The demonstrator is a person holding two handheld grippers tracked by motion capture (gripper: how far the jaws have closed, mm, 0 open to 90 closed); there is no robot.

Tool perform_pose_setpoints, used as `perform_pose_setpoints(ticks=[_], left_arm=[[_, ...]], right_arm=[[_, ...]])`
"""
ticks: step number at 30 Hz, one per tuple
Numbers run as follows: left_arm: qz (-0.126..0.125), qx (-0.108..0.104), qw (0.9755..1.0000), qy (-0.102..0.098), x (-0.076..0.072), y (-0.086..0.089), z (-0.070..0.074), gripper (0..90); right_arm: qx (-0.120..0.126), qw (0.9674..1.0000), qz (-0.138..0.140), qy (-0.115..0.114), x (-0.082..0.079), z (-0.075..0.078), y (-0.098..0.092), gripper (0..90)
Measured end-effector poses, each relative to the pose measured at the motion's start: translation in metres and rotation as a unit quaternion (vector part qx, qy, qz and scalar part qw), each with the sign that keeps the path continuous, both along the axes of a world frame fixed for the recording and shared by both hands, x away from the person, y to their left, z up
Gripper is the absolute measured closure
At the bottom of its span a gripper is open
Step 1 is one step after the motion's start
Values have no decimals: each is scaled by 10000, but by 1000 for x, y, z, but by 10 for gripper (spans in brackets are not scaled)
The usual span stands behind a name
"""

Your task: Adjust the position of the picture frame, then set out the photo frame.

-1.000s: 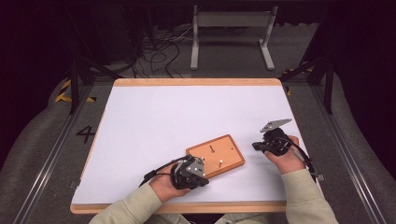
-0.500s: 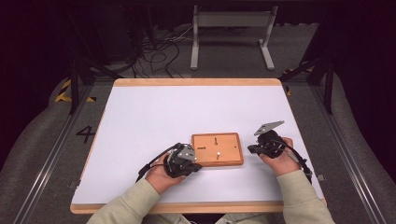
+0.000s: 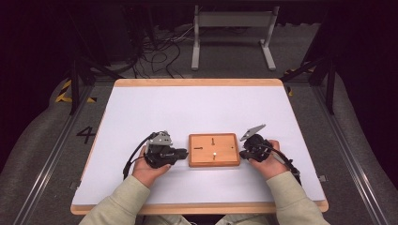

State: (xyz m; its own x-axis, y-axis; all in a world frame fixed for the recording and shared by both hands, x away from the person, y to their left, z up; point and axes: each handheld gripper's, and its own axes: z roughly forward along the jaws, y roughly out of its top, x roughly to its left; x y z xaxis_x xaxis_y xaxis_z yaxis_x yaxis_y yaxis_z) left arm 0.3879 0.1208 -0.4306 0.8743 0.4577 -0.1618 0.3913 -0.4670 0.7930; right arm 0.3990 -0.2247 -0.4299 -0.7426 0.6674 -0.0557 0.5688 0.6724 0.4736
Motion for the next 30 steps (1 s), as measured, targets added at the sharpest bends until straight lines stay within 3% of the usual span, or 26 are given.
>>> perform_pose_setpoints(ticks=[4,7,10,12,14,16,18,22,26,30], left_arm=[[142,-46,9999,-43,0,5,2,754],[197,-44,9997,-151,-1,3,4,699],[262,-50,9994,-232,-2,1,6,625],[308,-169,9991,-223,-2,2,8,559],[441,-378,9982,-117,-2,4,10,488],[529,-606,9967,-95,-3,8,14,452],[659,-733,9949,-221,-5,11,17,434],[758,-775,9931,-440,-5,13,19,410],[773,-825,9921,-549,-6,12,18,389],[775,-1064,9903,-444,-6,8,20,319]], right_arm=[[12,9998,53,-192,0,-2,7,900],[201,9995,68,-212,0,-3,2,900],[223,9990,15,-377,0,1,-2,900],[468,9973,-91,-567,-1,8,-11,838],[736,9935,-142,-852,-3,15,-19,773],[1122,9878,-144,-1073,-5,21,-27,743],[1462,9807,-139,-1294,-7,25,-33,697],[1890,9692,-154,-1574,-9,30,-41,664],[2091,9626,-182,-1715,-10,33,-46,632],[2249,9578,-243,-1774,-12,36,-51,621]])
